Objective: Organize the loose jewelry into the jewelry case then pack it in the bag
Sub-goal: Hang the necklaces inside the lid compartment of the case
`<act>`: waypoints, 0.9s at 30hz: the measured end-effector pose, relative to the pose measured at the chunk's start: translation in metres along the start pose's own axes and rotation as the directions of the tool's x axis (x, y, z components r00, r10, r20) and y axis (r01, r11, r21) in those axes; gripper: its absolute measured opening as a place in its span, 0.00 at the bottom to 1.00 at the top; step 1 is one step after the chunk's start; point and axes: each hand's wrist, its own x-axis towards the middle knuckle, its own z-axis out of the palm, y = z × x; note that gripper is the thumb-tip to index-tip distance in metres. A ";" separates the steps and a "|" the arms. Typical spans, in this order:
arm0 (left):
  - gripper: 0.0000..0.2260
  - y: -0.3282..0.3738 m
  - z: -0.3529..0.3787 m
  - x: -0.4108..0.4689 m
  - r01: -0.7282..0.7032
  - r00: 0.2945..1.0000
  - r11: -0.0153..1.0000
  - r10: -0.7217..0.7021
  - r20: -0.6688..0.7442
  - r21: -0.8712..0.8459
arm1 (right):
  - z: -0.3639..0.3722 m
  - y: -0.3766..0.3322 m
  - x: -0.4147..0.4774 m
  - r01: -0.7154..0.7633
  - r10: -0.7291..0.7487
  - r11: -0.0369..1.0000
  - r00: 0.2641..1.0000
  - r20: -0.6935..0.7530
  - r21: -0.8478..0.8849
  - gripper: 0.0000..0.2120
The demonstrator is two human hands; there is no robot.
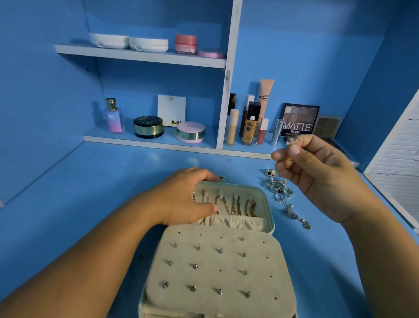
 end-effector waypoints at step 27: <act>0.08 0.055 0.003 -0.017 -0.141 0.987 0.676 0.155 -0.048 -0.724 | 0.024 0.004 0.001 0.164 -0.250 0.960 0.869 -0.428 -0.229 0.05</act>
